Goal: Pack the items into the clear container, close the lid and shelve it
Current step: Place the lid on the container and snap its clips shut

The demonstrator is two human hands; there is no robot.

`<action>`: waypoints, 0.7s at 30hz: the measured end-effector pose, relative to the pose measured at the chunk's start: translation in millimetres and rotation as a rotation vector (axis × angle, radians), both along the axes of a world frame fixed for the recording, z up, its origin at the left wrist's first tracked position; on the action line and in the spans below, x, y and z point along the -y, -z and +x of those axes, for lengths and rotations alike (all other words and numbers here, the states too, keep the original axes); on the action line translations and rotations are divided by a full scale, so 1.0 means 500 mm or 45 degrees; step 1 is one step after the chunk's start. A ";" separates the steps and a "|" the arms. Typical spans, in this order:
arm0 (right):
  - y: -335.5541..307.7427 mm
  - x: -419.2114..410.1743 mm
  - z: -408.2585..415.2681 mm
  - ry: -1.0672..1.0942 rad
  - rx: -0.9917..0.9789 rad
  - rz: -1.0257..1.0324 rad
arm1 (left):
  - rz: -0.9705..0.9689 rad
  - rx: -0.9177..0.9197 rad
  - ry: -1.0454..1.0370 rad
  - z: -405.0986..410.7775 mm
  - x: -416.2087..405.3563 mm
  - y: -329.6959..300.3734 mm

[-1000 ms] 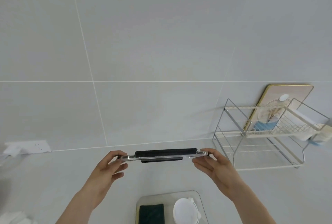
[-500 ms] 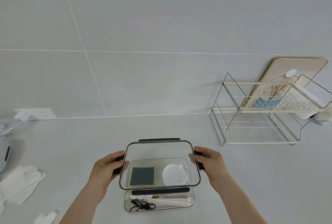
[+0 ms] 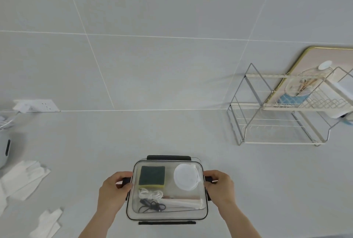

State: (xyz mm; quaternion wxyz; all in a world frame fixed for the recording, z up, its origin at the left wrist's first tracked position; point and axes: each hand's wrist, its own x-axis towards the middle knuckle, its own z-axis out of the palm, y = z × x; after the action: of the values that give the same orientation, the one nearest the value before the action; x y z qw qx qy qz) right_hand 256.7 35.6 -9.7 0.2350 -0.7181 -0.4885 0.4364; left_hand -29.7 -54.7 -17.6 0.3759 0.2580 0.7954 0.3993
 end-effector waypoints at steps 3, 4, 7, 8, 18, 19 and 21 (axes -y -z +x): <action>0.003 -0.004 -0.004 -0.041 0.090 0.039 | -0.009 -0.024 0.000 -0.002 -0.003 0.009; 0.004 -0.007 -0.005 -0.033 0.096 0.049 | -0.015 -0.028 0.003 -0.003 -0.005 0.012; 0.007 -0.020 -0.008 0.007 0.086 0.059 | -0.025 -0.034 -0.001 -0.004 -0.016 0.021; 0.008 -0.025 -0.011 0.012 0.082 0.058 | -0.029 -0.042 -0.004 -0.004 -0.019 0.025; 0.039 -0.051 -0.031 0.125 -0.039 -0.013 | -0.021 0.060 -0.013 -0.012 -0.033 0.044; 0.042 -0.053 -0.028 0.157 -0.079 -0.044 | -0.020 0.068 -0.010 -0.010 -0.032 0.046; 0.045 -0.057 -0.018 0.220 -0.186 -0.106 | -0.020 0.122 -0.026 -0.011 -0.033 0.050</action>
State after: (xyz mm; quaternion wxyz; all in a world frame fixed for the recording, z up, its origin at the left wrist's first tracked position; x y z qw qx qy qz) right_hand 247.5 64.3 -32.0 0.2765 -0.7330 -0.3878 0.4856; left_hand -34.9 -38.0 -42.7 0.4115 0.2273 0.7823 0.4087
